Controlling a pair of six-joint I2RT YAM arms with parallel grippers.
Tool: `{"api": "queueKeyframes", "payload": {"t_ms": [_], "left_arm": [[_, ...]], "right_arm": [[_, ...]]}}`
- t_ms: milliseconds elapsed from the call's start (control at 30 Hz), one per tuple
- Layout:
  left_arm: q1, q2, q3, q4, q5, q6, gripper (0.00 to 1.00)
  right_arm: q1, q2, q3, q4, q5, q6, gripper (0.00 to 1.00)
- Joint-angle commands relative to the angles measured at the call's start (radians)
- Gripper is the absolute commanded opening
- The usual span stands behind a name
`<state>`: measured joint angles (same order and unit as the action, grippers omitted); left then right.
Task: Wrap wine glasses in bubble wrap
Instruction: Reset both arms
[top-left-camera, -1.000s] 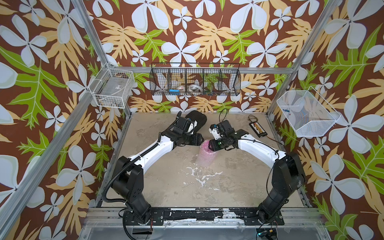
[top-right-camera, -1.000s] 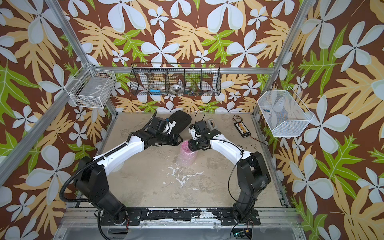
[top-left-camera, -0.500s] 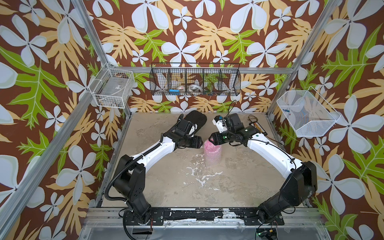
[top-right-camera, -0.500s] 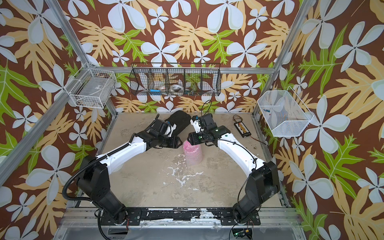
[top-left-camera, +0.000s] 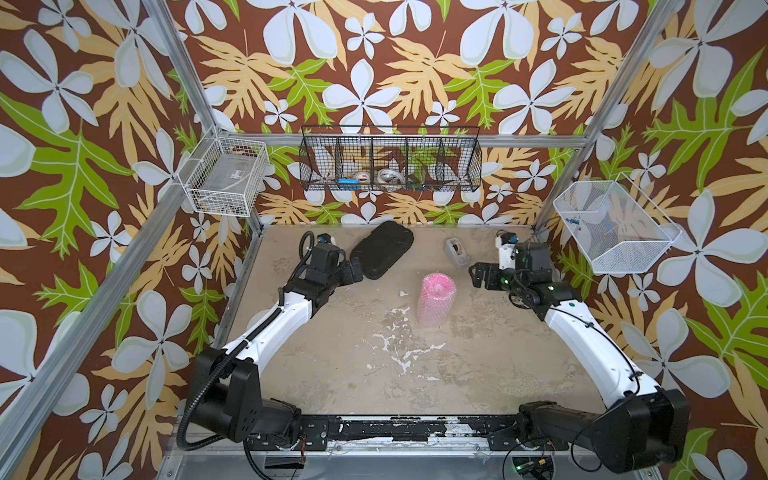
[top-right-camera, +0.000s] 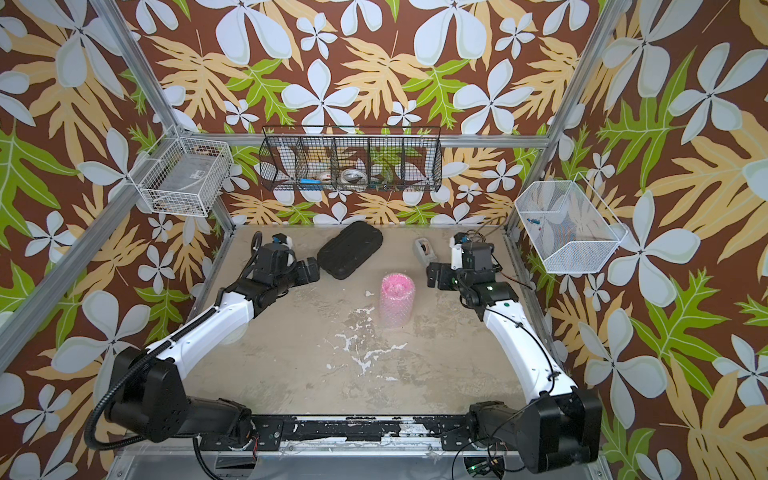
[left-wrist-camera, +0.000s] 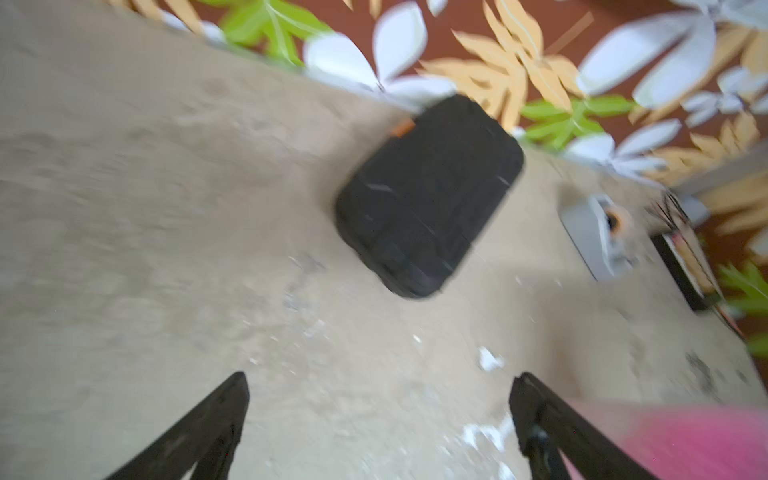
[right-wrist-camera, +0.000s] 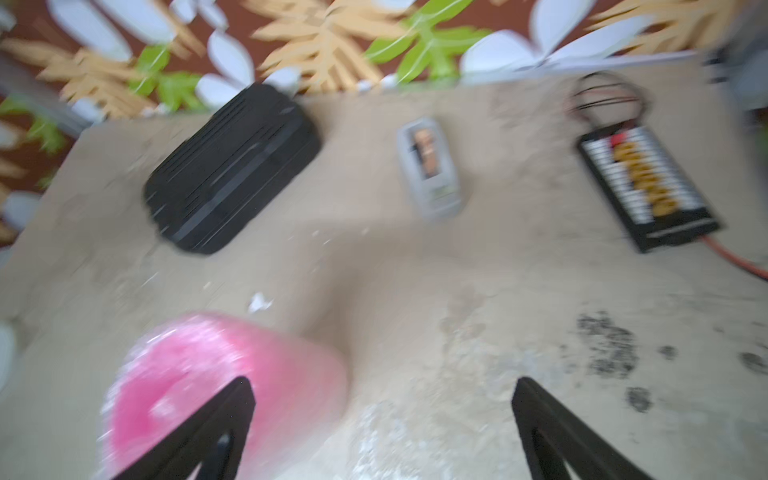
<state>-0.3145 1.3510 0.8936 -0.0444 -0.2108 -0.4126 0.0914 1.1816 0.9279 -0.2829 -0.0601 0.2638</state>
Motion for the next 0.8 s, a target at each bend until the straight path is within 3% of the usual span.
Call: {"api": "queueKeyframes", "payload": {"t_ms": [0, 67, 200, 367, 500, 533, 567, 600, 667, 700, 767], "left_arm": [[0.008, -0.09, -0.232, 0.423, -0.324, 0.185, 1.0], [0.027, -0.136, -0.391, 0.676, -0.421, 0.335, 1.0], [0.119, -0.081, -0.564, 0.908, -0.405, 0.323, 1.0], [0.133, 0.007, -0.698, 1.201, -0.178, 0.418, 1.0], [0.221, 0.129, -0.768, 1.439, -0.022, 0.389, 1.0], [0.223, 0.088, -0.748, 1.322, 0.016, 0.383, 1.0], [0.227, 0.098, -0.741, 1.327, 0.044, 0.389, 1.0], [0.227, 0.125, -0.75, 1.397, 0.049, 0.404, 1.0], [0.227, 0.091, -0.734, 1.309, 0.026, 0.379, 1.0], [0.227, 0.106, -0.747, 1.366, 0.002, 0.372, 1.0], [0.228, 0.101, -0.745, 1.345, -0.023, 0.369, 1.0]], "right_arm": [[-0.039, -0.089, -0.198, 0.343, 0.216, -0.018, 1.0], [-0.04, -0.158, -0.39, 0.58, 0.279, -0.11, 1.0], [-0.042, -0.16, -0.625, 0.916, 0.357, -0.177, 1.0], [-0.044, -0.004, -0.74, 1.275, 0.275, -0.177, 1.0], [-0.089, 0.174, -0.786, 1.486, 0.21, -0.162, 1.0], [-0.1, 0.242, -0.808, 1.576, 0.205, -0.145, 1.0], [-0.099, 0.299, -0.819, 1.674, 0.181, -0.167, 1.0], [-0.095, 0.309, -0.809, 1.673, 0.165, -0.178, 1.0], [-0.097, 0.271, -0.752, 1.496, 0.149, -0.171, 1.0], [-0.096, 0.296, -0.761, 1.557, 0.146, -0.179, 1.0], [-0.096, 0.274, -0.751, 1.506, 0.14, -0.176, 1.0]]}}
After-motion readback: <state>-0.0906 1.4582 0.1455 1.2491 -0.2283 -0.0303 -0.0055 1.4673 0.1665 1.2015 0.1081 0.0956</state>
